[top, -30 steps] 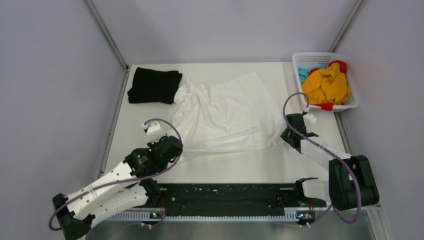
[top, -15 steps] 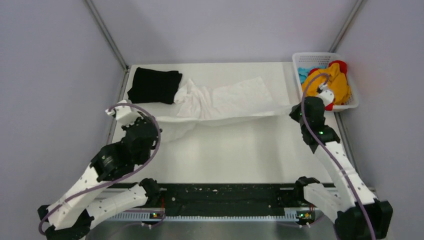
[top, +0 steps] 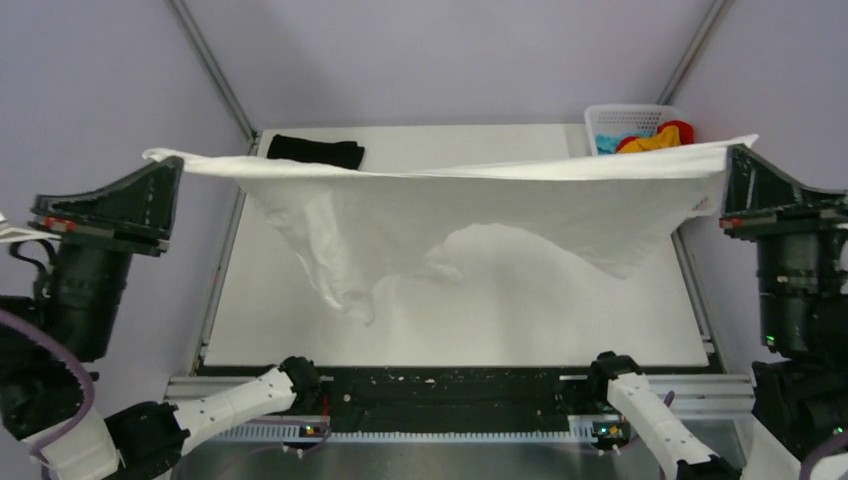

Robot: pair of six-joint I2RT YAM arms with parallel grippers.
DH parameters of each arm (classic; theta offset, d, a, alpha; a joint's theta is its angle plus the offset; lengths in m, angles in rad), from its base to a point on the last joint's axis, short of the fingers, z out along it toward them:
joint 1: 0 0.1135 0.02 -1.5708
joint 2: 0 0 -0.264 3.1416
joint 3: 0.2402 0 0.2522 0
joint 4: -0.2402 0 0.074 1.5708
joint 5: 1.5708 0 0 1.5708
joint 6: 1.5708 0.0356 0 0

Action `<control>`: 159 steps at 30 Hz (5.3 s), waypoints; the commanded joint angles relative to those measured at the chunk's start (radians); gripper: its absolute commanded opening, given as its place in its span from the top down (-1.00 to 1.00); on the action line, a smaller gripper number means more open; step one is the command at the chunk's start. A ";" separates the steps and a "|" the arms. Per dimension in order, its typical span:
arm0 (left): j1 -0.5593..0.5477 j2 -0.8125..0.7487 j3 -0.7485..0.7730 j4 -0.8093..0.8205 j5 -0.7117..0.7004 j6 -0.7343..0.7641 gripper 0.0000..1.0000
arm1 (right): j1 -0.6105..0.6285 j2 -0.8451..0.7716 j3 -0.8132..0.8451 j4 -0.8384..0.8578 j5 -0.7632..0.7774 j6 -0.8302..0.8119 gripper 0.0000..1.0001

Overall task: Fold and stack the t-shirts
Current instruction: Flatten out the tshirt, then grab the side of the flattened tshirt closest away from the robot with both arms

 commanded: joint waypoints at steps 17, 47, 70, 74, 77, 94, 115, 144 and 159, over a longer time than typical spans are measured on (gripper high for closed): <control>0.457 0.785 0.135 0.277 -0.022 0.321 1.00 | -0.004 0.283 -0.261 0.123 0.180 -0.047 1.00; 0.556 1.196 -0.159 0.097 0.397 -0.110 -0.93 | -0.013 0.833 -0.695 0.405 -0.107 0.039 -0.97; 0.628 1.696 0.146 -0.067 0.567 -0.217 -0.93 | -0.046 1.274 -0.443 0.385 -0.086 0.046 -0.97; 0.647 1.807 0.330 -0.080 0.620 -0.193 -0.94 | -0.062 1.387 -0.271 0.340 -0.076 0.036 -0.97; 0.658 1.847 0.404 -0.051 0.698 -0.182 -0.95 | -0.079 1.445 -0.168 0.313 -0.046 0.016 -0.97; 0.629 1.544 0.323 -0.021 0.755 -0.141 -0.97 | -0.036 1.181 -0.166 0.267 -0.104 -0.071 -0.98; 0.147 0.197 -1.201 -0.347 0.390 -0.786 -0.79 | -0.026 0.152 -1.042 0.156 -0.065 0.111 -0.98; 0.111 0.276 -1.293 -0.073 0.523 -0.656 1.00 | -0.026 -0.082 -1.215 -0.138 0.013 0.502 -0.82; 0.111 0.277 -1.263 -0.041 0.536 -0.578 1.00 | -0.025 -0.195 -1.382 -0.187 0.057 0.650 -0.40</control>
